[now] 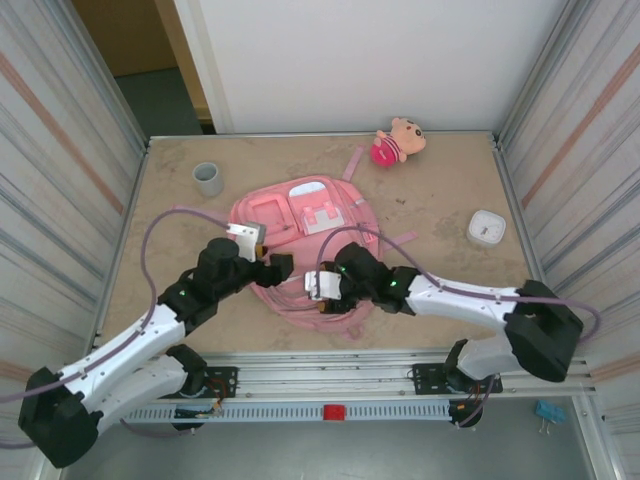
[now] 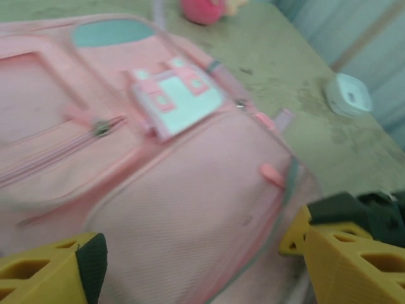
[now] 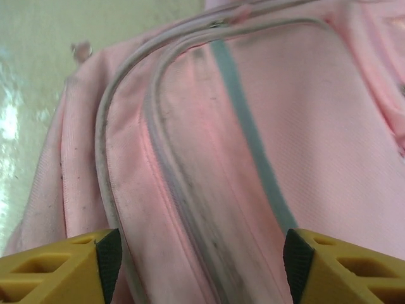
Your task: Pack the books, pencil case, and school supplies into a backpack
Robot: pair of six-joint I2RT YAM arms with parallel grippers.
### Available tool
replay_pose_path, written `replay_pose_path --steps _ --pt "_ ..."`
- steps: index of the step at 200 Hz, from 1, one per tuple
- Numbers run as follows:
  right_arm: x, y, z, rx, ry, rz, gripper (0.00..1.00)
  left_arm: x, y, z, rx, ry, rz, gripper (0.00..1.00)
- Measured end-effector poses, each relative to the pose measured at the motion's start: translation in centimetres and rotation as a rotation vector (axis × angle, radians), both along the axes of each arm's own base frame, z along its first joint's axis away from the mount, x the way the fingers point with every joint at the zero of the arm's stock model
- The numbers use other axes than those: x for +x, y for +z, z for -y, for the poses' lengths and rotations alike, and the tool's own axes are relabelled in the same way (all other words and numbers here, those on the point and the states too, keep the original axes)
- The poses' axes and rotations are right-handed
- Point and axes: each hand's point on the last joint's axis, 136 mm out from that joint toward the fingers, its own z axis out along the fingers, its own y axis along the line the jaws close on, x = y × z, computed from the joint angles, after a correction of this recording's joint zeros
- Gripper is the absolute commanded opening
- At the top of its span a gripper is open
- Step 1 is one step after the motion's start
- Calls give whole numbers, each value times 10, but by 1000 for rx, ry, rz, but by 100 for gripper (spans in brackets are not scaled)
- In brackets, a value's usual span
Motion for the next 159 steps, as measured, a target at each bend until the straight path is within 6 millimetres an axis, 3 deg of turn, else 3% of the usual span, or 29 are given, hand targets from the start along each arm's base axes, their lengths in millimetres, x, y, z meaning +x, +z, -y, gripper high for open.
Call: replay_pose_path --steps 23,50,66,89,110,132,159 --pt "4 -16 -11 -55 54 86 53 2 -20 -23 -11 98 -65 81" --pt "17 -17 -20 -56 65 206 14 0 -37 -36 -5 154 -138 81" --pt "18 -16 -21 -70 86 267 0 0 -40 -41 -7 175 -154 79" --pt "19 -8 -20 -74 95 305 0 1 -39 -43 -8 180 -154 77" --pt "18 15 -13 -45 88 328 0 -1 -37 -39 1 139 -137 75" --pt "21 40 7 -22 58 331 0 -2 -30 -27 4 53 -90 76" --pt "24 54 34 -11 37 284 0 -6 -31 -8 -7 -82 -23 76"
